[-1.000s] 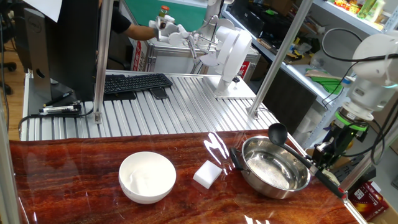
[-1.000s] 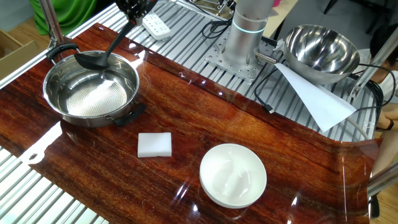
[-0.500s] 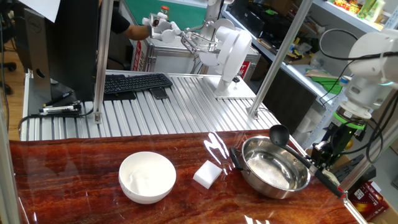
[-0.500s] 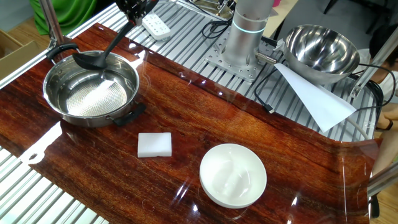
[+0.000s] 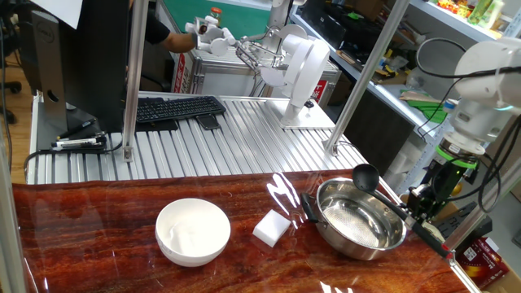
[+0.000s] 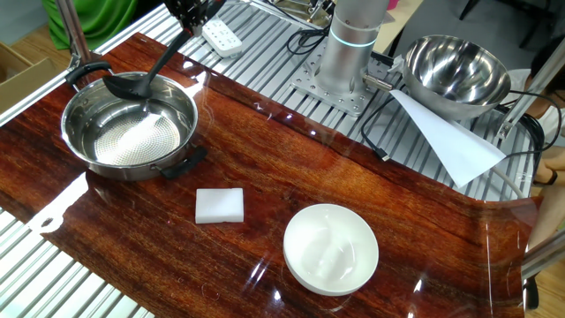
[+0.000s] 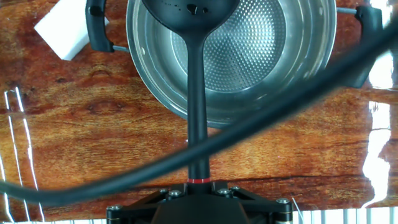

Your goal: Scoop water with a large spoon from one bowl to another

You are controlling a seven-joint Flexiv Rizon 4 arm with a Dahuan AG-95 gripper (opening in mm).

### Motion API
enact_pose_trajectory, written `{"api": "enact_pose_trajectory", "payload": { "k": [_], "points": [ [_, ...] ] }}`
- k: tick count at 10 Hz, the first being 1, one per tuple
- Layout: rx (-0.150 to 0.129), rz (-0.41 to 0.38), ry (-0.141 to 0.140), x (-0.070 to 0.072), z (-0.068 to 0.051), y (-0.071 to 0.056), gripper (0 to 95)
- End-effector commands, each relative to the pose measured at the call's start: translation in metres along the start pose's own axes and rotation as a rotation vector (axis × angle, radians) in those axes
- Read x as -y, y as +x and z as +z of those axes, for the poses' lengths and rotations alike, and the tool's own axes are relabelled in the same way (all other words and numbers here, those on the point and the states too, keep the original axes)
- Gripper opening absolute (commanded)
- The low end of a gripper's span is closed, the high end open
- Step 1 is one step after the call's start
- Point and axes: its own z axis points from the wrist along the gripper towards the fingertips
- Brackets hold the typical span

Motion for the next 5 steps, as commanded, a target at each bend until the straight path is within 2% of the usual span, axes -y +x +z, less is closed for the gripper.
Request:
{"api": "enact_pose_trajectory", "payload": {
  "k": [1, 3, 5],
  "points": [
    [0.007, -0.006, 0.0, 0.0, 0.0, 0.0, 0.0],
    [0.019, -0.027, -0.01, 0.0, 0.0, 0.0, 0.0],
    [0.038, -0.045, -0.024, 0.012, 0.012, 0.005, 0.0]
  ]
}}
